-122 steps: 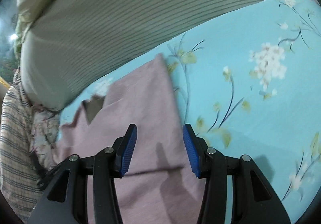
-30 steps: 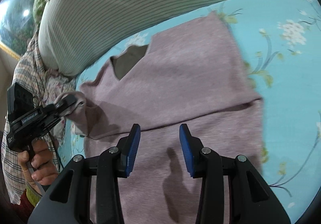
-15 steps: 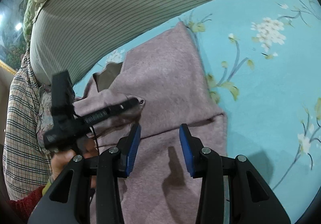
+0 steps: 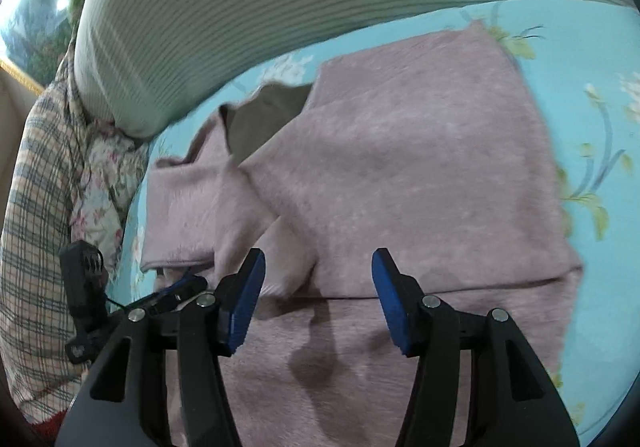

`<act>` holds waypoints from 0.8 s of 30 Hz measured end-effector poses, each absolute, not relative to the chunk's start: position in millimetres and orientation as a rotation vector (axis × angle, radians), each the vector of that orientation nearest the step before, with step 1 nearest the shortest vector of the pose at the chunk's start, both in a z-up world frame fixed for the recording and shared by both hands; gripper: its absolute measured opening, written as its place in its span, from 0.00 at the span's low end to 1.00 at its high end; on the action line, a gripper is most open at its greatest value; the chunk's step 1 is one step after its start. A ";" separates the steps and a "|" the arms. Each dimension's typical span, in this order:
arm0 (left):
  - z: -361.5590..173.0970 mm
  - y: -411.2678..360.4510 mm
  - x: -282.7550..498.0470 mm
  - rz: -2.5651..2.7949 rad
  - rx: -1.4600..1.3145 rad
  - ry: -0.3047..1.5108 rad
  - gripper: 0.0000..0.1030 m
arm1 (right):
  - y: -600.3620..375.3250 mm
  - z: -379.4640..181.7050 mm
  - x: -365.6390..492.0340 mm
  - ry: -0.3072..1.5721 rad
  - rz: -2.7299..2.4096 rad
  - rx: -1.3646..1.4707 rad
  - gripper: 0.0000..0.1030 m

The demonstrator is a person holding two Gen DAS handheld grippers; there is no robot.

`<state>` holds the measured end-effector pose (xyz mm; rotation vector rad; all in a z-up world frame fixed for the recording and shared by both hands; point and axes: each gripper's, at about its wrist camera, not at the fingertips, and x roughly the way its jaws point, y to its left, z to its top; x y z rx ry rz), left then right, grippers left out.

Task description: Fold small clothes

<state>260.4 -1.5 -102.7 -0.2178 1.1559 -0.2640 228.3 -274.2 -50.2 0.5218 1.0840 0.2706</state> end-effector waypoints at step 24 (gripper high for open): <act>-107.0 89.7 254.3 -0.025 -0.306 1.108 0.06 | -199.0 -60.8 254.4 1.006 0.294 -0.109 0.31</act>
